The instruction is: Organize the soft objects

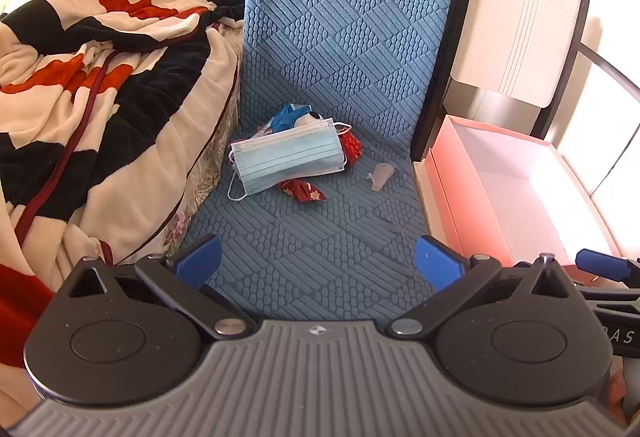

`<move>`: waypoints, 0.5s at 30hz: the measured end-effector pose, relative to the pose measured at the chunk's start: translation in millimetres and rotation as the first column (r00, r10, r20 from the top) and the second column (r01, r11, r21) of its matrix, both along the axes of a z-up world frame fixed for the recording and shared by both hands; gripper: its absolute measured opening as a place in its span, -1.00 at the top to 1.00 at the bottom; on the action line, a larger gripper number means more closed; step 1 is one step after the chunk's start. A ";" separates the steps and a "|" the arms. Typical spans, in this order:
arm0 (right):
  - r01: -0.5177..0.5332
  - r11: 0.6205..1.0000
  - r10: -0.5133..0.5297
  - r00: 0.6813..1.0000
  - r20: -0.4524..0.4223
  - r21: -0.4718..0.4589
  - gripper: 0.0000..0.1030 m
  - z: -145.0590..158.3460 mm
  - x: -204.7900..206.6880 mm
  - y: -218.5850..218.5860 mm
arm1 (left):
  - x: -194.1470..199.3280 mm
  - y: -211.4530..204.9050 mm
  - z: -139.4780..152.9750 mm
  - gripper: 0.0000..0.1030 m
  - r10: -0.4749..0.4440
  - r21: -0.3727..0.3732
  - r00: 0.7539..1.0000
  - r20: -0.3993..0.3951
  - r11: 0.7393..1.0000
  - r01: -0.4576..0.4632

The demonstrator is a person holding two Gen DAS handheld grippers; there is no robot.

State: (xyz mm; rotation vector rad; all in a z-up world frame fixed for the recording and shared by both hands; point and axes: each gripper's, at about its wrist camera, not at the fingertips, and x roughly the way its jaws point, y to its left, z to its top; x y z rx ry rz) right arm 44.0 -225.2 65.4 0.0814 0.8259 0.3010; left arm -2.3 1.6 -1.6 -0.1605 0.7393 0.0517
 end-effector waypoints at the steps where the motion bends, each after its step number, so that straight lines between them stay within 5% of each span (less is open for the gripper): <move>1: 0.000 1.000 0.000 1.000 -0.001 0.000 -1.00 0.2 0.6 0.1 | 0.0 -0.2 -0.1 -1.00 -0.001 0.000 1.000 0.000 1.000 0.001; 15: 0.005 1.000 -0.005 1.000 -0.004 0.003 -1.00 -0.5 0.2 -0.9 | 0.4 -3.1 -0.7 -1.00 0.000 0.001 1.000 -0.001 1.000 0.000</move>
